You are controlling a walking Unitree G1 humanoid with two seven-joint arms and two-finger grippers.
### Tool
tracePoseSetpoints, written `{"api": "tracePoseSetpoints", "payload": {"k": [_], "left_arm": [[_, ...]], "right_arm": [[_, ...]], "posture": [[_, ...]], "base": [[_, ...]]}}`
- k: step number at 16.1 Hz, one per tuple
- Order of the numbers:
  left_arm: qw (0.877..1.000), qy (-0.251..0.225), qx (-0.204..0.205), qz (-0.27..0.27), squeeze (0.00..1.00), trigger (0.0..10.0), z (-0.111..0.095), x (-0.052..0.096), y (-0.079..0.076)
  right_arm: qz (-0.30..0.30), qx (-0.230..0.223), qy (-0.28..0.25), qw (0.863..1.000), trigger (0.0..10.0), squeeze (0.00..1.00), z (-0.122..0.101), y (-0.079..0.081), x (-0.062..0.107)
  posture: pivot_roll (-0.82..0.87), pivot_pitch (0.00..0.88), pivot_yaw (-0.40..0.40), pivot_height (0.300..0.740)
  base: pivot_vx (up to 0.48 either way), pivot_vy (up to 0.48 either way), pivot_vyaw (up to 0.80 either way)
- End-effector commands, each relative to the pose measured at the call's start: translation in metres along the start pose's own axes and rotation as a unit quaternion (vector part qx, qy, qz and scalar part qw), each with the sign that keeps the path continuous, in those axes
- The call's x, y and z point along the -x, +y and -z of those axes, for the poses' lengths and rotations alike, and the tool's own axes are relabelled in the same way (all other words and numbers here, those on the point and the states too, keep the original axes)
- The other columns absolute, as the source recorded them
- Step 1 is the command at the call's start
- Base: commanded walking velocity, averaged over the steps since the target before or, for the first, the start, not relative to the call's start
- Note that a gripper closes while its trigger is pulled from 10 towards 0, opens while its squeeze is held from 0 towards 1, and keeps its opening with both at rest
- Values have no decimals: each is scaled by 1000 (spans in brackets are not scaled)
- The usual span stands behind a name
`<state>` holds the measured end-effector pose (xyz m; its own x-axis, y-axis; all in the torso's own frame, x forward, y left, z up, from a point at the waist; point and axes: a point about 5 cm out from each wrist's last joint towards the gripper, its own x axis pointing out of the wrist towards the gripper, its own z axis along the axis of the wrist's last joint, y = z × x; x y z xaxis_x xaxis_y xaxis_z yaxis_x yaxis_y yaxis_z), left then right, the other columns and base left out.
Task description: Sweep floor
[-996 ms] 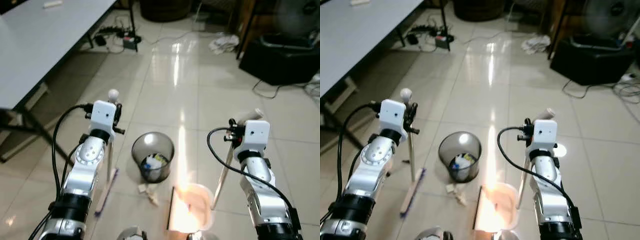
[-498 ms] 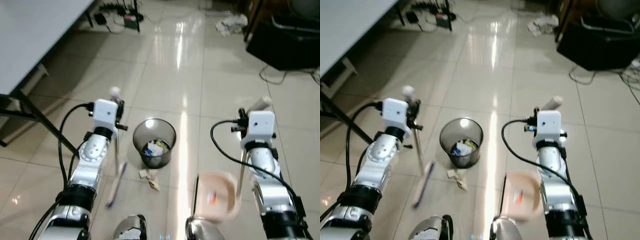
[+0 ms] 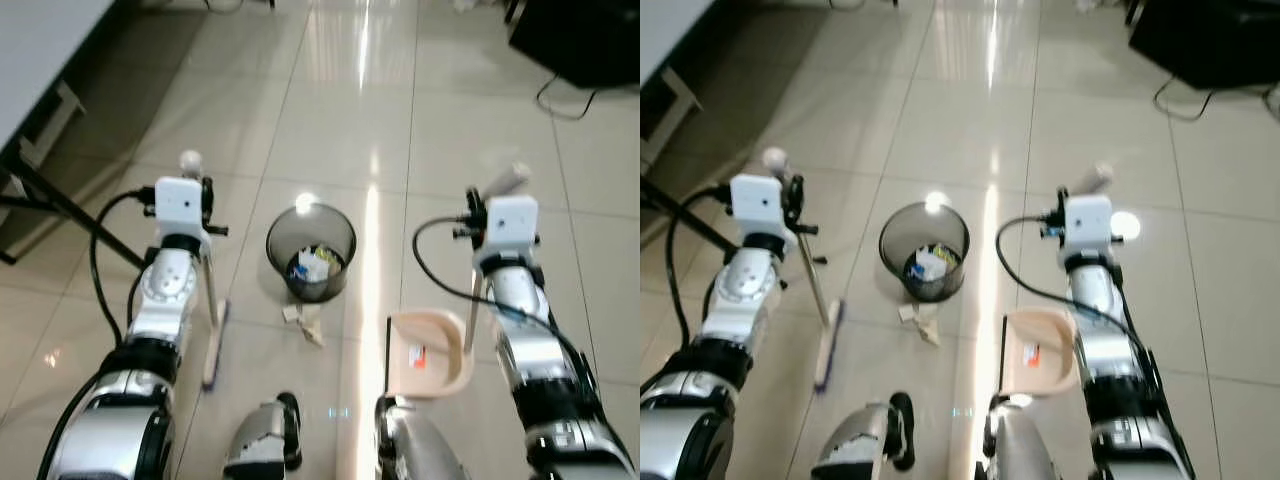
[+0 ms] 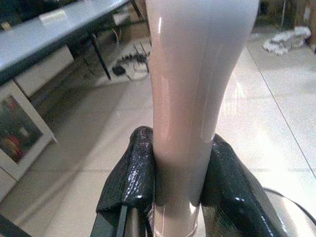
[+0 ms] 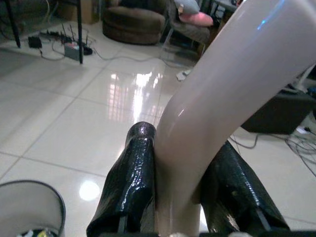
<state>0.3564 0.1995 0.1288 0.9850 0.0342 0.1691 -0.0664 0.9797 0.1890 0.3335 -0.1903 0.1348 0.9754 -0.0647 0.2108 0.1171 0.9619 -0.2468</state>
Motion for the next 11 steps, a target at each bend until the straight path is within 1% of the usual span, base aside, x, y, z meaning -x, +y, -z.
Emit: {"api": "tracePoseSetpoints", "payload": {"k": [1, 3, 5, 7, 10, 11], "left_arm": [[1000, -18, -2, -1, 0, 10000, -5, -3, -1], [1000, -18, -3, 1, 0, 10000, -5, -3, -3], [1000, -16, 5, 15, 0, 10000, -3, -3, -11], [999, -24, 20, 26, 0, 10000, -3, -2, -20], [998, -33, 41, 33, 0, 10000, -7, -4, -29], [997, -37, 56, 36, 0, 10000, -10, -5, -34]], "right_arm": [[-1, -1, -28, 1000, 10000, 0, -3, 3, 0], [-4, 4, -40, 999, 10000, 0, -6, 7, -1], [-30, -2, -71, 997, 10000, 0, -11, 26, 0], [-49, -11, -89, 995, 10000, 0, -9, 42, 8], [-44, -25, -106, 993, 10000, 0, -11, 48, 12], [-38, -30, -111, 993, 10000, 0, -12, 49, 12]], "posture": [[86, 372, 86, 740], [90, 377, 88, 740], [97, 385, 98, 740], [113, 391, 108, 740], [133, 391, 121, 740], [132, 391, 125, 740]], "base": [[0, 0, 0], [0, 0, 0], [0, 0, 0], [0, 0, 0], [0, 0, 0], [0, 0, 0]]}}
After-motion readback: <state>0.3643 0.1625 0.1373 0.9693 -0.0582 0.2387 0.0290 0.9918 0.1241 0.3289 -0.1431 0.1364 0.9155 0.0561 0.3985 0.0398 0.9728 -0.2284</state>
